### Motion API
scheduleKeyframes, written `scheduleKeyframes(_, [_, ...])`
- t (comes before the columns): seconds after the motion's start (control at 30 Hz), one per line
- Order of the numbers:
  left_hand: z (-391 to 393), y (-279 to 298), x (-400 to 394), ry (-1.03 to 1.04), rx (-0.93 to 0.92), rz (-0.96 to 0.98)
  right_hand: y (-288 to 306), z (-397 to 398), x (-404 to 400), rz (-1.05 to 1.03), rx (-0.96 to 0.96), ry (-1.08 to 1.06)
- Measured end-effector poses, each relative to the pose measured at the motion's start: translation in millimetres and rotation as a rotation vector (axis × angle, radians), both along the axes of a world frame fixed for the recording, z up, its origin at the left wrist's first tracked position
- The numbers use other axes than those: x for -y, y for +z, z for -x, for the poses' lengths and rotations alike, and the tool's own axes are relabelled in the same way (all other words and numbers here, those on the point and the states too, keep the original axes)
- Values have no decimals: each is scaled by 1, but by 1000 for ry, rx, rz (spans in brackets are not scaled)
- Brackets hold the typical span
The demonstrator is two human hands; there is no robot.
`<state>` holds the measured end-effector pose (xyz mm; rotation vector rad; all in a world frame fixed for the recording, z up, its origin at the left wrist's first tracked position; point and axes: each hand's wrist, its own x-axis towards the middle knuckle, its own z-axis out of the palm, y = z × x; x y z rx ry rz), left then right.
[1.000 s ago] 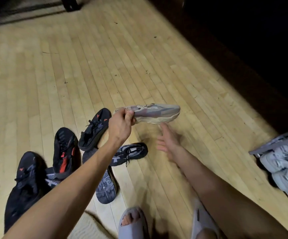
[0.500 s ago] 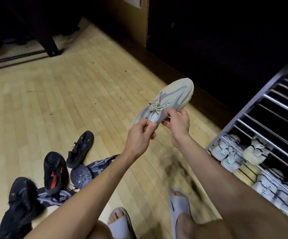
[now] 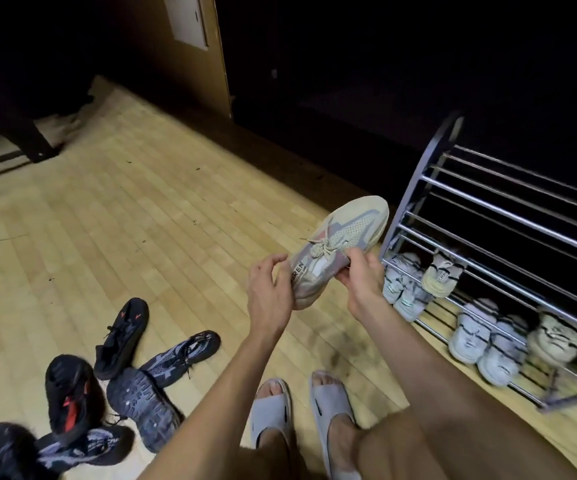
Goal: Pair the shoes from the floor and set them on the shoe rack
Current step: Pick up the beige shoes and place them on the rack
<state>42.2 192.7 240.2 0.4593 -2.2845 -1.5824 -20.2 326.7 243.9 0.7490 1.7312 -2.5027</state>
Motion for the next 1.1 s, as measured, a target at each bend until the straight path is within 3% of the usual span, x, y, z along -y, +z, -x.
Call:
scheduleKeyframes(0.1, [9, -12, -12, -123, 216, -323, -8, 3, -14, -35, 9, -19])
scheduleKeyframes(0.2, [22, -20, -23, -118, 334, -453, -14, 3, -24, -68, 33, -48])
scheduleKeyframes(0.57, [60, -42, -78, -187, 533, -461, -28, 11, -77, -76, 63, 128])
scheduleKeyframes(0.9, [66, -98, -149, -171, 517, -337, -79, 27, -141, -174, 214, 202])
scheduleKeyframes(1.1, [78, -120, -159, -220, 551, -293, -93, 40, -163, -121, 318, 252])
